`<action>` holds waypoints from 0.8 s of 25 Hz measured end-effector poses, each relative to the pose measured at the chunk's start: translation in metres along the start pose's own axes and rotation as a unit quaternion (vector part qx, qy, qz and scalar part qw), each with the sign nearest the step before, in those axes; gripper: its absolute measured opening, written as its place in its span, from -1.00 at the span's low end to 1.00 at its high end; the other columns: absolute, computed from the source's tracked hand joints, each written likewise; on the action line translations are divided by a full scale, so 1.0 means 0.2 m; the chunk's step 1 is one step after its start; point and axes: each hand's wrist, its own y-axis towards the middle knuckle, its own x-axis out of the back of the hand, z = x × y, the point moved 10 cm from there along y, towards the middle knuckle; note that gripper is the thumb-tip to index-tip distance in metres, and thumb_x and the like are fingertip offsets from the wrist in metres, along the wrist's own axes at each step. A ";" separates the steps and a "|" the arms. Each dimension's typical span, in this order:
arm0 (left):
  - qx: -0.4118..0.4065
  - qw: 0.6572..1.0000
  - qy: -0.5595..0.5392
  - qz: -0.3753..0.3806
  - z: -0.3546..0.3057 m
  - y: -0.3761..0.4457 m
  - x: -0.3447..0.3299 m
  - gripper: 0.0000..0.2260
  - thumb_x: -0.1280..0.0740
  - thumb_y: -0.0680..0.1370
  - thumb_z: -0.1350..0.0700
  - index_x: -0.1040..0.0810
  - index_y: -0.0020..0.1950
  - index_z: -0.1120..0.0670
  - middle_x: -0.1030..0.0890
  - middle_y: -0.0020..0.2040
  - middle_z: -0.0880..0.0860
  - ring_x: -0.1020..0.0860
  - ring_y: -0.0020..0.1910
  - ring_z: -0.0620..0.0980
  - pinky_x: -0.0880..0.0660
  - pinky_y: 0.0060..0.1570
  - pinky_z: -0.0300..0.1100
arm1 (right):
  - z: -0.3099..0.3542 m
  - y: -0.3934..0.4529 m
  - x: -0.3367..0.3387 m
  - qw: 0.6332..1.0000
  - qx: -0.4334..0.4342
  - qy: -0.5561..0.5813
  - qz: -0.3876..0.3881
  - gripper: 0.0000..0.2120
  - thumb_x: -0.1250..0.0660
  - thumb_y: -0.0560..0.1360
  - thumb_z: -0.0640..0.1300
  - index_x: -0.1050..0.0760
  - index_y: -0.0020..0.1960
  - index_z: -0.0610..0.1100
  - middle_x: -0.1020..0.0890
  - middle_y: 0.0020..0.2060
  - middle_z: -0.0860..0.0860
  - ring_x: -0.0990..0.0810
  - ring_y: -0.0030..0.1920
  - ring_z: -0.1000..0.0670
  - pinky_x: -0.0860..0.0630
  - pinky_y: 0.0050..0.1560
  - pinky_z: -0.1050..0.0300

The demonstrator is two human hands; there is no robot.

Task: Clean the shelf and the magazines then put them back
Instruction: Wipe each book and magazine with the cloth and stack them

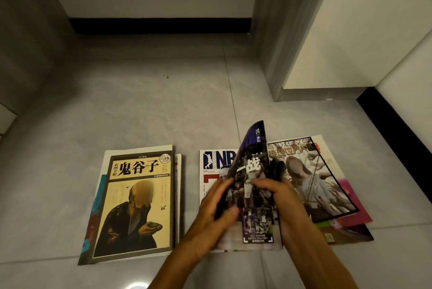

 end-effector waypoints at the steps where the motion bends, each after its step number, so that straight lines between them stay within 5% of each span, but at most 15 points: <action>1: 0.062 0.994 -0.075 -0.058 0.07 0.00 0.07 -0.26 -0.26 0.29 -0.51 -0.19 0.42 -0.37 -0.20 0.53 -0.11 -0.28 0.43 -0.03 -0.34 0.36 0.05 | -0.02 0.00 -0.04 0.999 -0.005 0.012 0.046 -0.52 -0.42 0.35 -0.32 -0.50 0.25 -0.12 -0.68 -0.02 -0.23 -0.68 -0.08 -0.27 -0.62 -0.20 -0.09; 3: 0.198 0.960 -0.176 -0.087 0.20 -0.03 0.11 -0.29 -0.29 0.38 -0.42 -0.30 0.45 -0.14 -0.41 0.43 0.06 -0.41 0.36 0.10 -0.41 0.26 0.09 | -0.05 0.00 -0.07 0.992 -0.037 0.018 0.115 -0.36 -0.50 0.24 -0.28 -0.48 0.31 -0.18 -0.64 0.08 -0.28 -0.65 0.00 -0.32 -0.59 0.01 -0.23; 5: 0.263 0.925 -0.270 -0.049 0.28 -0.05 0.07 -0.48 -0.35 0.44 -0.27 -0.51 0.27 0.02 -0.61 0.19 0.14 -0.55 0.19 0.16 -0.48 0.16 0.10 | -0.08 0.03 0.00 0.990 -0.077 0.003 0.122 -0.33 -0.53 0.19 -0.26 -0.49 0.29 -0.25 -0.62 0.09 -0.31 -0.64 0.00 -0.31 -0.52 0.16 -0.27; 8: 0.227 0.906 -0.313 -0.169 0.34 -0.05 0.18 -0.75 -0.42 0.50 0.14 -0.57 0.17 0.11 -0.70 -0.04 0.16 -0.68 -0.08 0.17 -0.61 -0.16 0.01 | -0.01 0.11 0.23 0.990 -0.022 -0.139 -0.020 -0.53 -0.46 0.38 -0.29 -0.47 0.26 -0.21 -0.66 -0.02 -0.19 -0.65 -0.06 -0.21 -0.57 -0.06 -0.04; 10: 0.216 0.919 -0.231 -0.236 0.39 -0.04 0.23 -0.77 -0.38 0.51 0.29 -0.56 0.12 0.05 -0.70 -0.07 0.11 -0.68 -0.15 0.10 -0.61 -0.27 -0.09 | 0.13 0.10 0.39 0.954 0.114 -0.216 -0.172 -0.63 -0.37 0.50 -0.26 -0.38 0.27 -0.10 -0.59 -0.04 -0.08 -0.59 -0.05 -0.10 -0.48 -0.23 0.10; 12: 0.198 0.942 -0.131 -0.238 0.40 0.00 0.23 -0.78 -0.38 0.52 0.26 -0.52 0.05 -0.02 -0.67 -0.04 0.06 -0.66 -0.10 0.04 -0.61 -0.18 -0.07 | 0.23 0.04 0.44 0.921 0.226 -0.216 -0.231 -0.67 -0.36 0.52 -0.21 -0.35 0.21 -0.01 -0.58 -0.04 -0.09 -0.60 -0.06 -0.13 -0.54 -0.24 0.04; 14: 0.182 0.957 -0.014 -0.225 0.42 0.03 0.25 -0.79 -0.40 0.51 0.22 -0.48 -0.03 -0.08 -0.65 -0.02 0.01 -0.62 -0.07 -0.03 -0.61 -0.09 -0.07 | 0.23 0.09 0.38 0.941 0.226 -0.182 -0.177 -0.65 -0.37 0.52 -0.20 -0.37 0.23 0.03 -0.59 -0.01 -0.05 -0.61 -0.05 -0.11 -0.60 -0.13 -0.07; 17: 0.172 0.955 0.104 -0.220 0.47 0.06 0.28 -0.82 -0.43 0.50 0.14 -0.52 0.04 -0.06 -0.65 0.01 -0.04 -0.62 -0.02 -0.04 -0.58 0.01 -0.11 | 0.02 0.24 0.21 0.970 0.110 -0.212 -0.048 -0.55 -0.40 0.48 -0.27 -0.35 0.26 0.02 -0.54 0.08 0.03 -0.59 0.00 -0.02 -0.59 -0.15 0.07; 18: 0.169 0.951 0.138 -0.219 0.47 0.06 0.29 -0.83 -0.44 0.49 0.10 -0.55 0.06 -0.01 -0.66 -0.01 -0.04 -0.63 -0.03 -0.04 -0.56 -0.01 -0.16 | -0.03 0.26 0.20 0.944 0.132 -0.296 -0.065 -0.51 -0.41 0.47 -0.29 -0.31 0.29 0.01 -0.50 0.15 0.04 -0.56 0.08 -0.01 -0.59 -0.10 0.09; 20: 0.167 0.946 0.165 -0.225 0.46 0.09 0.32 -0.86 -0.44 0.49 0.03 -0.59 -0.01 0.03 -0.67 -0.08 -0.02 -0.64 -0.09 -0.03 -0.58 -0.06 -0.16 | -0.16 0.28 0.15 0.819 0.223 -0.515 -0.118 -0.42 -0.40 0.47 -0.25 -0.27 0.40 -0.01 -0.37 0.35 0.03 -0.42 0.34 -0.07 -0.52 0.21 -0.06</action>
